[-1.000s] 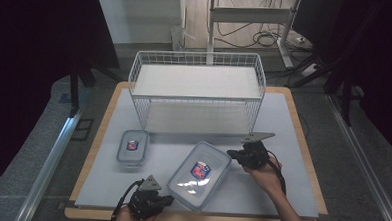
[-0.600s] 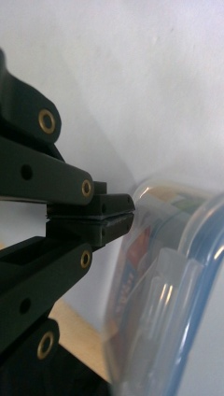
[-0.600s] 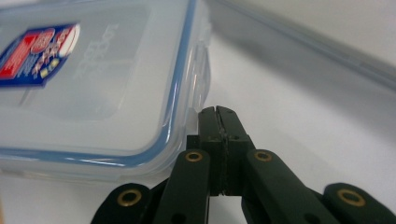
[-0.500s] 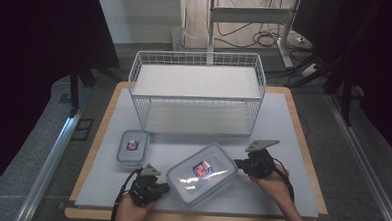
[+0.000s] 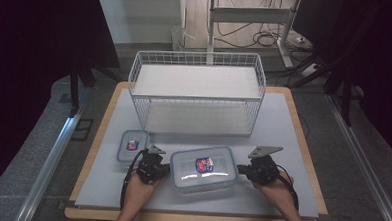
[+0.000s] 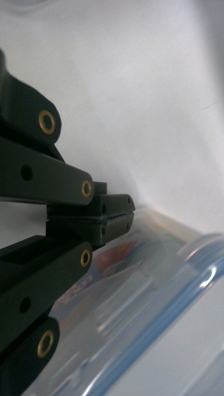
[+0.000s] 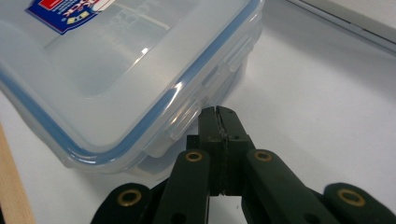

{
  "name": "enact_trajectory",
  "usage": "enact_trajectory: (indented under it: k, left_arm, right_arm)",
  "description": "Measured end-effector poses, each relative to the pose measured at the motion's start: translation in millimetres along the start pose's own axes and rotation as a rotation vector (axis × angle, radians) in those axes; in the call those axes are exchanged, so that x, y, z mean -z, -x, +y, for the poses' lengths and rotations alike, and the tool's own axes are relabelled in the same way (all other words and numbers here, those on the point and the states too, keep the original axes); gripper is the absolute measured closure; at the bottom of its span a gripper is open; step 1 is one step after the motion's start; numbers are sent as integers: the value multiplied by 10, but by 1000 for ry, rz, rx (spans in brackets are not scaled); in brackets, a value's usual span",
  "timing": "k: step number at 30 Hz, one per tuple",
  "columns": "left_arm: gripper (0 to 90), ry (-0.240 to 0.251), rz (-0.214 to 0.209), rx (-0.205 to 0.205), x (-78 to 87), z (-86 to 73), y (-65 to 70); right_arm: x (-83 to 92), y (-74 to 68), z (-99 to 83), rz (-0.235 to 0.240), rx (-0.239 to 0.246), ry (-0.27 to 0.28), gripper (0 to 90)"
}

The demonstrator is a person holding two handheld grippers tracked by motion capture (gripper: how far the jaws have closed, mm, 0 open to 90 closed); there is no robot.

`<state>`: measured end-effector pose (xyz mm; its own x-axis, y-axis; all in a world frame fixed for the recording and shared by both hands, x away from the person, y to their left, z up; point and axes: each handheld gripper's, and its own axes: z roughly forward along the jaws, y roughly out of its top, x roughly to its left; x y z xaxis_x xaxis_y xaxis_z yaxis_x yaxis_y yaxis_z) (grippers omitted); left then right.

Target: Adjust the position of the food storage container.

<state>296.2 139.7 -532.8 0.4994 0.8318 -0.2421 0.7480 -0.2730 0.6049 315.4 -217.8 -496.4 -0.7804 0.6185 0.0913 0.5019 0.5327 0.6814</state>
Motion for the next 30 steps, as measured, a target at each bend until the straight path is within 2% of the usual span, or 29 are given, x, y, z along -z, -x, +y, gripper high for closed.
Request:
enact_trajectory:
  k: [2,4,9,15,17,21,26,30]
  left_arm:
    - [900,3,-11,7,-3,2,-10]
    - [900,-4,-20,-9,23,-28,20]
    - [872,4,-63,-31,191,-159,116]
    - [900,-14,-1,-31,104,-69,92]
    - [900,-7,12,-14,57,-20,52]
    - [900,11,11,19,-1,24,2]
    - [900,15,29,7,-32,73,-2]
    - [896,30,-1,14,-9,70,-54]
  right_arm:
    - [11,0,-14,9,-12,2,898]
    - [19,-5,-26,11,-13,2,899]
    - [63,-54,-81,24,-16,-2,899]
    - [104,-147,-126,30,-6,-6,899]
    - [108,-163,-134,32,-7,-6,899]
    - [116,-188,-148,47,-18,-2,899]
    - [120,-236,-153,40,-15,-5,899]
    - [122,-240,-156,47,-23,-5,894]
